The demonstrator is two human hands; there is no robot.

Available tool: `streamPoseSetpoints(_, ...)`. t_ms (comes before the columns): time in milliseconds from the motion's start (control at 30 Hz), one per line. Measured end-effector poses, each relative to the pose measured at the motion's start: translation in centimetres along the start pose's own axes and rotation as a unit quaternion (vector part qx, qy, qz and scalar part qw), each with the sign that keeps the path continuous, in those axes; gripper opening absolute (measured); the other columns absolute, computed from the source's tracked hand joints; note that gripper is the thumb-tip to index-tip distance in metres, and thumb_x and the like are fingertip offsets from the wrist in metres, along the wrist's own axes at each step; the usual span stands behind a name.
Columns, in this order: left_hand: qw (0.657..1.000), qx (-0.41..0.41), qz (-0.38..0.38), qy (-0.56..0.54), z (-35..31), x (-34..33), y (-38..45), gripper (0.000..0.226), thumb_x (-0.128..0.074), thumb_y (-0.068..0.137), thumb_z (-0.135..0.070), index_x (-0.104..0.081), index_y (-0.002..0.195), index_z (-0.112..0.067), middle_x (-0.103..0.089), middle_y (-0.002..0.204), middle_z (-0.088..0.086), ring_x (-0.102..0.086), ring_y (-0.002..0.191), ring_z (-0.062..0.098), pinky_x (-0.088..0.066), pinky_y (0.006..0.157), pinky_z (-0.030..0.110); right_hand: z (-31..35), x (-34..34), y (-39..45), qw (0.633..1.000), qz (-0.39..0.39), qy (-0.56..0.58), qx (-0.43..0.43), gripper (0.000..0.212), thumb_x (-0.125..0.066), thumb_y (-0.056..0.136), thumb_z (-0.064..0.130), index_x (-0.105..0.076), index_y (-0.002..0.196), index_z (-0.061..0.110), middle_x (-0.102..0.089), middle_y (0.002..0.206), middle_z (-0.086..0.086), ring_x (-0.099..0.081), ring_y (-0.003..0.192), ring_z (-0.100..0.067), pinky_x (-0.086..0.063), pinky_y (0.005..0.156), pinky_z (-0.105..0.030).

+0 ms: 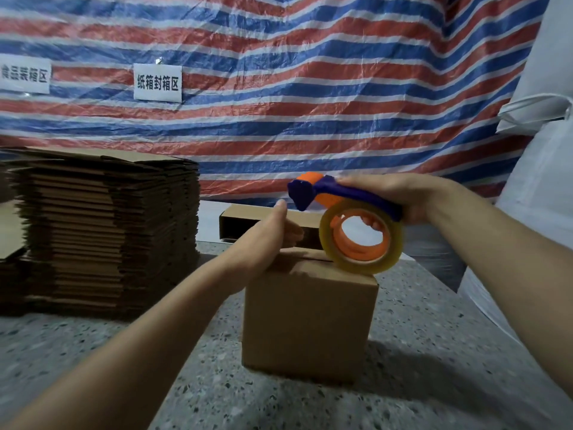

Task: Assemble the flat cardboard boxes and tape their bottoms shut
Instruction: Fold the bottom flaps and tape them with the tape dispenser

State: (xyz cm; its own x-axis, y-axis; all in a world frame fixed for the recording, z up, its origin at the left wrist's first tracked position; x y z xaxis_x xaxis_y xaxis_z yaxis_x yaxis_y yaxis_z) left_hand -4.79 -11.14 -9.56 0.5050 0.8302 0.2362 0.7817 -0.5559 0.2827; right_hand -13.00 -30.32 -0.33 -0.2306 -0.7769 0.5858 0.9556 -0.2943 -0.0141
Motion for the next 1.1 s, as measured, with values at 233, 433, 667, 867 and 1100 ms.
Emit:
streamPoseSetpoints(233,0.974,0.130,-0.092,-0.164,-1.1,1.9,1.9,0.064,-0.031,0.099,-0.055,-0.069,0.089,-0.004,-0.076,0.084,0.014,-0.073,0.084,0.028,-0.055,0.074,0.036,0.9,-0.1,0.9,0.998,0.050,-0.047,0.001,0.075,-0.069,0.065,0.068,-0.064,0.116,0.014,-0.075,0.084,-0.006,-0.065,0.058,-0.011,-0.054,0.052,-0.025)
streamPoseSetpoints(433,0.966,0.156,-0.042,-0.200,-1.3,1.6,1.7,0.042,-0.052,0.096,-0.042,-0.068,0.099,-0.003,-0.076,0.085,0.011,-0.073,0.076,0.023,-0.056,0.063,0.030,0.9,-0.1,1.0,0.998,0.051,-0.049,0.002,0.073,-0.069,0.063,0.068,-0.065,0.112,0.014,-0.075,0.079,-0.004,-0.066,0.056,-0.011,-0.054,0.050,-0.024)
streamPoseSetpoints(667,0.963,0.158,-0.049,-0.212,-1.7,0.9,1.5,0.021,-0.061,0.092,-0.022,-0.068,0.105,-0.009,-0.075,0.085,0.003,-0.070,0.083,0.018,-0.053,0.071,0.033,1.0,0.0,1.4,0.996,0.059,-0.060,0.004,0.075,-0.070,0.063,0.071,-0.066,0.112,0.014,-0.075,0.082,-0.005,-0.067,0.058,-0.011,-0.054,0.052,-0.025)
streamPoseSetpoints(867,0.957,0.145,-0.126,-0.219,-0.8,0.2,1.2,0.013,-0.050,0.094,-0.003,-0.063,0.092,-0.005,-0.071,0.089,0.010,-0.067,0.088,0.016,-0.056,0.068,0.034,1.4,1.3,1.2,0.990,0.079,-0.110,-0.027,0.073,-0.071,0.064,0.070,-0.066,0.111,0.014,-0.075,0.082,-0.006,-0.067,0.059,-0.013,-0.054,0.052,-0.026)
streamPoseSetpoints(1100,0.929,0.171,-0.186,-0.272,-0.4,0.6,1.5,0.021,-0.047,0.097,-0.008,-0.059,0.111,0.001,-0.067,0.105,0.011,-0.067,0.095,0.022,-0.057,0.063,0.033,0.5,3.4,0.9,0.982,0.062,-0.165,-0.063,0.079,-0.073,0.060,0.070,-0.066,0.113,0.012,-0.076,0.088,-0.011,-0.069,0.063,-0.016,-0.056,0.054,-0.028)
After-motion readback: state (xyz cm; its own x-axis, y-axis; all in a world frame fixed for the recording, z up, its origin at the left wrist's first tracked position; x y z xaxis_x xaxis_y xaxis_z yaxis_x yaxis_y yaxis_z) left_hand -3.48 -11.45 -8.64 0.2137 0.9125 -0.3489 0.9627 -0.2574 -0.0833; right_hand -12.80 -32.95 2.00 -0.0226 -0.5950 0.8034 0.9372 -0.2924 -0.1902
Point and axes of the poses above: each hand's wrist, its own y-axis towards the middle knuckle, its own x-axis out of the back of the hand, z = x × y, the point moved 2 cm from there along y, towards the middle knuckle
